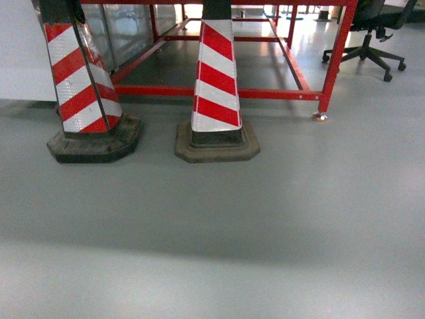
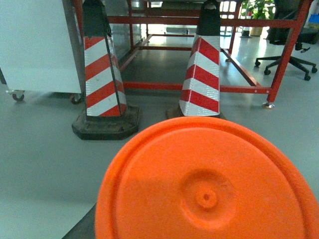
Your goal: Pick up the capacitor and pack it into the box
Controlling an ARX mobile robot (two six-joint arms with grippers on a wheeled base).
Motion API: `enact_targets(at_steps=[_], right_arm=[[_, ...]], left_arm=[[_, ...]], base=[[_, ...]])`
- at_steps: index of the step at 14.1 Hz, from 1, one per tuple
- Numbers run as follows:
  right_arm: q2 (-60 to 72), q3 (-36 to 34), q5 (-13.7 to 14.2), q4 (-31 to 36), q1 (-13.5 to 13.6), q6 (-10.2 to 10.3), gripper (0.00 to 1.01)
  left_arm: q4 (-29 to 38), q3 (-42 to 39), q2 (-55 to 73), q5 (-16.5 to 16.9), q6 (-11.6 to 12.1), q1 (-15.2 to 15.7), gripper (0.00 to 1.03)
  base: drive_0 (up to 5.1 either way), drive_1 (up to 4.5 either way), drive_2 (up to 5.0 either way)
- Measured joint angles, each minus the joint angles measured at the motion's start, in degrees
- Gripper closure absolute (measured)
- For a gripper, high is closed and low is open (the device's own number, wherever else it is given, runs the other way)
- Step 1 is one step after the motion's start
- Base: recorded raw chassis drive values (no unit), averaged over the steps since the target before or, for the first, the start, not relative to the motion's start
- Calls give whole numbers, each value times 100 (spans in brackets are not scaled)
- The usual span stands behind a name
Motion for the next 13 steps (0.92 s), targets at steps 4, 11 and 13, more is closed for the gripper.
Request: enact_targets(at_steps=[4, 11, 13], right_arm=[[0, 0, 4, 7, 0, 0, 3], [0, 0, 7, 7, 0, 0, 3], [0, 0, 9, 17, 0, 0, 3]], left_arm=[[2, 0, 0, 4, 0, 0, 60], [20, 0, 0, 4, 0, 0, 60], [11, 0, 0, -7, 0, 0, 60]], base=[[6, 435, -423], [4, 433, -425], [-2, 427, -431]])
